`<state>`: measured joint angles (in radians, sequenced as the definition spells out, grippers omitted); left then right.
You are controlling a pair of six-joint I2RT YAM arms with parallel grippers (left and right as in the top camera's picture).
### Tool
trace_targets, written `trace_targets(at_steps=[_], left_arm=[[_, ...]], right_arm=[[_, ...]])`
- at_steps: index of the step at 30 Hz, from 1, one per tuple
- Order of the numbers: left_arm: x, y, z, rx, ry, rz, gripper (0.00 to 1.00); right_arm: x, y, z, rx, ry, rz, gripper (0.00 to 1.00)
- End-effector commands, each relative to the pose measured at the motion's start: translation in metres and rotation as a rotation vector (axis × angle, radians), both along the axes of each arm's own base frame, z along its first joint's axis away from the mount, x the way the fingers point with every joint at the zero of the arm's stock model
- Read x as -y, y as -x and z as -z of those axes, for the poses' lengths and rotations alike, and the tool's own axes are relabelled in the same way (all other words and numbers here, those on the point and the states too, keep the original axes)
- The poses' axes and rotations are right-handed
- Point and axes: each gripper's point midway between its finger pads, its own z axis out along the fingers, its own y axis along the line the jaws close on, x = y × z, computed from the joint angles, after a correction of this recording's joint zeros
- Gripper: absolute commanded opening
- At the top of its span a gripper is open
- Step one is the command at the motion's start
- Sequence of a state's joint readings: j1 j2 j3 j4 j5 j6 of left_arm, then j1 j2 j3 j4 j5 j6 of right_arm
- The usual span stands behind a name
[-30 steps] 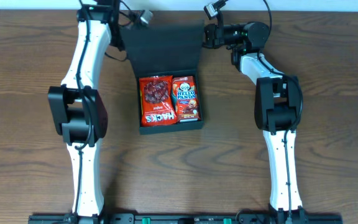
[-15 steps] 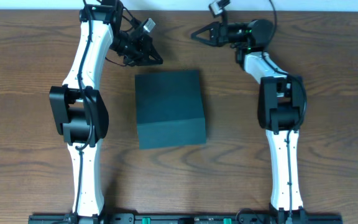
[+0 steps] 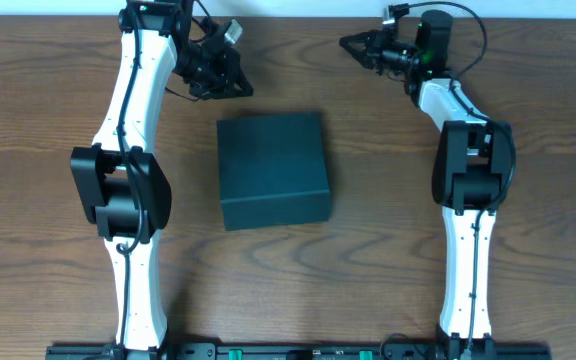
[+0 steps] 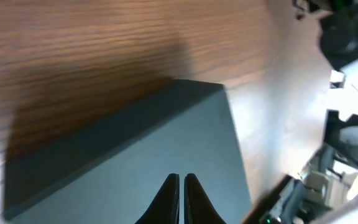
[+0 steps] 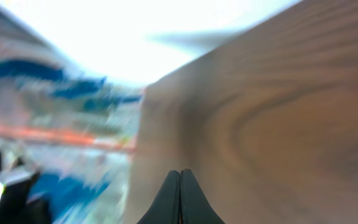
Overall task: Pack container
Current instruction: 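Press down on the closed lid with both grippers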
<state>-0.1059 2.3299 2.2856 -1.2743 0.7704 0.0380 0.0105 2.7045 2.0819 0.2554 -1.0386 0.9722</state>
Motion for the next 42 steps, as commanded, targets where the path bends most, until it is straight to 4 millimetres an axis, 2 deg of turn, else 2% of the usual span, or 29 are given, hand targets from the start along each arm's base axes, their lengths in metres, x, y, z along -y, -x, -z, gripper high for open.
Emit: trace_targets(at_steps=[1,3,6,10,13,17,20,21,23,26,29,33,35,37,40,42], left_arm=[[-0.006,-0.004,-0.004,0.008,-0.064,-0.054,0.06],[-0.003,-0.005,-0.004,0.003,-0.064,-0.062,0.06],[-0.001,-0.004,0.000,-0.011,-0.109,-0.084,0.06],[0.012,0.000,-0.001,-0.002,-0.104,-0.052,0.06],[0.025,0.004,-0.013,0.056,-0.055,0.027,0.06],[0.024,0.010,-0.030,0.154,-0.062,0.119,0.06],[0.023,0.018,-0.036,0.194,-0.068,0.183,0.06],[0.022,0.024,-0.037,0.197,-0.069,0.218,0.06],[0.021,0.036,-0.035,0.185,-0.072,0.274,0.06],[0.017,0.053,-0.033,0.172,-0.075,0.359,0.06],[0.014,0.064,-0.033,0.168,-0.072,0.419,0.06],[0.017,0.062,-0.036,0.194,-0.035,0.432,0.06],[0.017,0.063,-0.034,0.197,-0.034,0.444,0.06],[0.019,0.064,-0.031,0.197,-0.026,0.457,0.06],[0.020,0.066,-0.018,0.178,-0.016,0.461,0.06],[0.022,0.074,-0.007,0.165,0.023,0.501,0.06]], right_arm=[[0.022,-0.034,-0.019,0.114,0.154,0.186,0.02],[0.025,-0.040,-0.032,0.160,0.215,0.183,0.02],[0.025,-0.042,-0.074,0.267,0.326,0.133,0.02],[0.026,-0.030,-0.117,0.327,0.421,0.075,0.02],[0.035,-0.016,-0.141,0.330,0.468,0.051,0.02],[0.074,0.010,-0.185,0.342,0.533,0.072,0.02],[0.094,0.034,-0.220,0.345,0.611,0.105,0.02],[0.098,0.049,-0.242,0.361,0.662,0.122,0.02],[0.097,0.072,-0.276,0.396,0.691,0.146,0.02],[0.081,0.106,-0.312,0.464,0.709,0.134,0.02],[0.067,0.135,-0.314,0.466,0.740,0.120,0.02],[0.036,0.182,-0.291,0.486,0.758,0.080,0.02],[0.019,0.206,-0.269,0.480,0.778,0.065,0.02],[0.011,0.228,-0.243,0.401,0.796,0.056,0.02],[-0.009,0.261,-0.197,0.249,0.767,-0.006,0.02],[-0.019,0.279,-0.167,0.171,0.762,-0.050,0.02]])
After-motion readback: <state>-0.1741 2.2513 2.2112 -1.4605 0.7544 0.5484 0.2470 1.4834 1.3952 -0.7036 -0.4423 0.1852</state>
